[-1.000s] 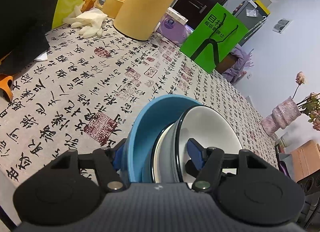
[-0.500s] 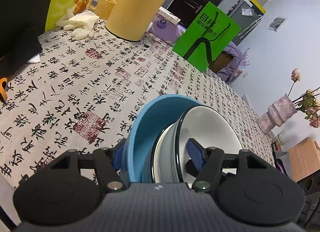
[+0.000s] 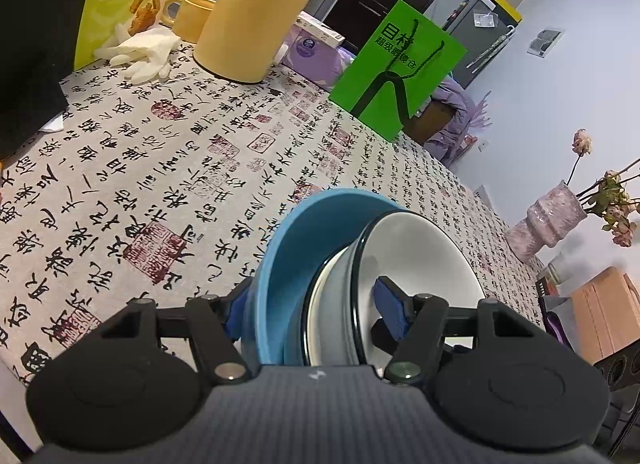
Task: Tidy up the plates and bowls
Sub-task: 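Carry the blue bowl stack over the cream plate stack with both grippers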
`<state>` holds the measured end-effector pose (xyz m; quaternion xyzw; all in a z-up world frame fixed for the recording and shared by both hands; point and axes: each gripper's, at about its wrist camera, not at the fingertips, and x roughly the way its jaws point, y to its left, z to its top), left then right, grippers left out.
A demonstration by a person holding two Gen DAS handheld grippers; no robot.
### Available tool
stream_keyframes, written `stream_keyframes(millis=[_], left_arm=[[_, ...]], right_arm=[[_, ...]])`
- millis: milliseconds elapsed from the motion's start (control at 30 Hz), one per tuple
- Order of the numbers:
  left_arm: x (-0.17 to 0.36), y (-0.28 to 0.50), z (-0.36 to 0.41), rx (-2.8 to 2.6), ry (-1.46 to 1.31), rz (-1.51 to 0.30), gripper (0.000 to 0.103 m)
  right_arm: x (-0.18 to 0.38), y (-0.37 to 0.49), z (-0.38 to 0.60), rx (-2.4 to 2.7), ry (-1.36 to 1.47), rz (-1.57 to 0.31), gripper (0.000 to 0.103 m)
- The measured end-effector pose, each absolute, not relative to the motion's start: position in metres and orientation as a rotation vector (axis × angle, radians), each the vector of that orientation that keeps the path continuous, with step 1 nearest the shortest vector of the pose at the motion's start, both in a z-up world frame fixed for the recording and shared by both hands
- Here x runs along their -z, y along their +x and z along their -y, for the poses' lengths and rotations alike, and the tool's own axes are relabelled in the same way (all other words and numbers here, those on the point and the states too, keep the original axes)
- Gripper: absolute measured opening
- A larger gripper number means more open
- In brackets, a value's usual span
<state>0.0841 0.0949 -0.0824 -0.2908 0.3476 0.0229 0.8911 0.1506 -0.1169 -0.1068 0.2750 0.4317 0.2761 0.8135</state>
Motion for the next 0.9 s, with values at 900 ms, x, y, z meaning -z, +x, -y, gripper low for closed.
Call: stream_keyframes(millis=[900], left_arm=[[0.072,0.093,-0.051,0.009,-0.571,-0.722,0.064]], right_arm=[[0.098,0.144,0.164,-0.546,0.618,-0.879,0.043]])
